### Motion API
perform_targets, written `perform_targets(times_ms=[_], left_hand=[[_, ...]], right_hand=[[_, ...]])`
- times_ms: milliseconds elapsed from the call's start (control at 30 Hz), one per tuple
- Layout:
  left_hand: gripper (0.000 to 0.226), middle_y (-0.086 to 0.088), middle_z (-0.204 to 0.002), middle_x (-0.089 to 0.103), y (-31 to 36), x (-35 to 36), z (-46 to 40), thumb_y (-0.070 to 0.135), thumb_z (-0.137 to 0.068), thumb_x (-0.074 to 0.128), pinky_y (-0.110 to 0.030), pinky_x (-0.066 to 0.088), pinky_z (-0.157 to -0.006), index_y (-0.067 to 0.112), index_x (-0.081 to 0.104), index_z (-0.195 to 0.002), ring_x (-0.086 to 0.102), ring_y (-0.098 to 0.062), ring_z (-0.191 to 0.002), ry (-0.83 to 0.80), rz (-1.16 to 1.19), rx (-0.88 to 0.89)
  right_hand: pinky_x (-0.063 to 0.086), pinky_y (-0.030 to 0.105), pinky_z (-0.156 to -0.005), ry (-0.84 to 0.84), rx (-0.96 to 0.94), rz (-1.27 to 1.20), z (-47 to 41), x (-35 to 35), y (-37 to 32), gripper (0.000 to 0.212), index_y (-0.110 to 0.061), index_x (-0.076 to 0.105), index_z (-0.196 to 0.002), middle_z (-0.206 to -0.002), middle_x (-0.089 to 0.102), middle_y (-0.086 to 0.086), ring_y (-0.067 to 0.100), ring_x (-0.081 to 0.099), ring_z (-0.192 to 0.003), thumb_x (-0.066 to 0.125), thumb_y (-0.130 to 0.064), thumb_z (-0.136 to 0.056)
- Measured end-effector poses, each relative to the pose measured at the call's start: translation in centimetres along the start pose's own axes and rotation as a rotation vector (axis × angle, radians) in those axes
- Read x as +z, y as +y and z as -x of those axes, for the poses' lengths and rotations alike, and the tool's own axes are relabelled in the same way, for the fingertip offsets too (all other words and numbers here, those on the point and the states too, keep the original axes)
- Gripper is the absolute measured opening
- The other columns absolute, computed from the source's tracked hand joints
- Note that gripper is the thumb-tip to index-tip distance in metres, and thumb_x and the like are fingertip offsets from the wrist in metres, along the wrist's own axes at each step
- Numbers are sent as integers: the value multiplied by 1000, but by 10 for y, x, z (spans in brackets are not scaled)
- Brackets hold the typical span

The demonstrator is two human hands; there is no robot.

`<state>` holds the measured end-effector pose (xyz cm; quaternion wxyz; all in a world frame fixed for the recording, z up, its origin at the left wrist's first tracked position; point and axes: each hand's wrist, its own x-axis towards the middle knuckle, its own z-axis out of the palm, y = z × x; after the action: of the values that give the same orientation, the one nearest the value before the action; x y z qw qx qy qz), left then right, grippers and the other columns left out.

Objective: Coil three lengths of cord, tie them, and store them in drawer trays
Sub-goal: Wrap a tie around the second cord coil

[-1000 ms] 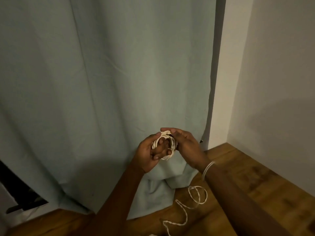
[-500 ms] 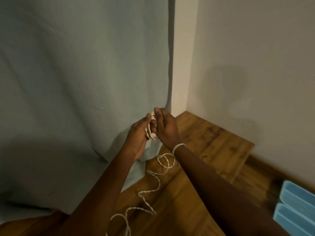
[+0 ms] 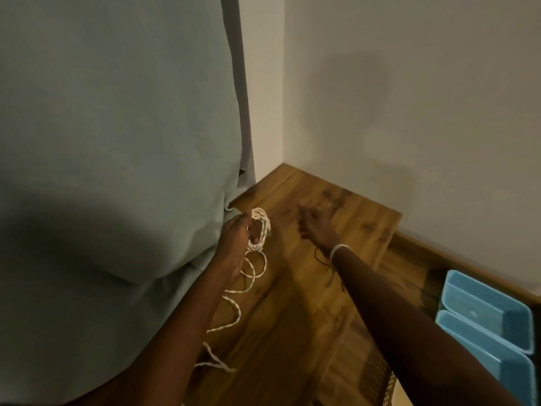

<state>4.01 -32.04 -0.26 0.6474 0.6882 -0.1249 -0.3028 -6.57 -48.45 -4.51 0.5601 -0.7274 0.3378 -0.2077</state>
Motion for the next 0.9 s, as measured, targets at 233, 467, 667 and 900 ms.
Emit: perform_targets(times_ms=[233,467,667,900], left_hand=[[35,-5,-71,62,-14,3,-32,42,-99,48,-33,48,-66,17,61,-77,59,-21,-66,101,-114,-78],[38,-15,-77,57,-7,-3,-32,36,-101,45,-27,45,-55,2,63,-105,57,-19,-65,147,-106,-126],[33,-3,-59,47,-2,-14,-19,28,-101,47,-29,38,-60,8,55,-76,47,-18,-58,170,-118,-44],[35,-6,-69,61,7,-25,-17,30,-102,44,-26,42,-60,9,63,-81,56,-16,-61,255,-167,-2]], right_hand=[[45,31,-61,-35,366,724,-53,-35,121,33,-6,61,-73,-78,63,10,29,65,-76,53,-30,-94],[50,39,-85,31,318,775,-53,-13,127,18,-1,63,-104,-117,63,20,36,62,-109,56,-15,-94],[55,36,-80,-11,297,638,-42,-4,107,19,-9,71,-93,-101,72,13,30,68,-94,71,-26,-84],[48,22,-48,-235,-16,-237,20,49,-33,23,-3,68,-66,-49,58,3,10,54,-45,70,-10,-88]])
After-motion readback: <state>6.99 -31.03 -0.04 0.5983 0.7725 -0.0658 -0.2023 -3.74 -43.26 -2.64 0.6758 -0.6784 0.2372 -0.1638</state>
